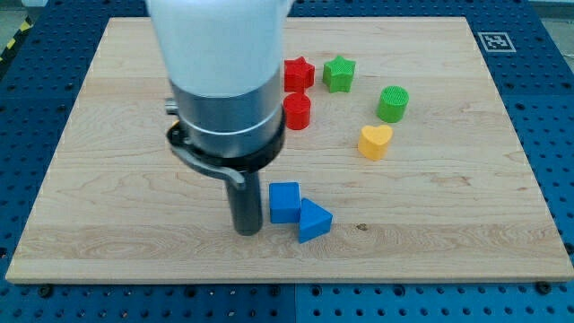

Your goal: Push the yellow blocks towards the right middle end

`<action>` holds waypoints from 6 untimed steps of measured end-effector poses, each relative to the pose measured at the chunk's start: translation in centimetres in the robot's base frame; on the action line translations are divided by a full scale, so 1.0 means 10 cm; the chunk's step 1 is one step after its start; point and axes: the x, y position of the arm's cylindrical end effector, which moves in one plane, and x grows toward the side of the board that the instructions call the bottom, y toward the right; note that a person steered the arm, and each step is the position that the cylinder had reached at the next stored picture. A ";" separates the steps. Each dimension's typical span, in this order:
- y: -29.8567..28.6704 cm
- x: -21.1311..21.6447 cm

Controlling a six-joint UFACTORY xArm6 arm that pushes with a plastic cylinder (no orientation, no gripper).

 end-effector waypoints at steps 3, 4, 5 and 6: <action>0.05 -0.59; 0.12 -0.59; 0.12 -0.61; 0.07 -0.62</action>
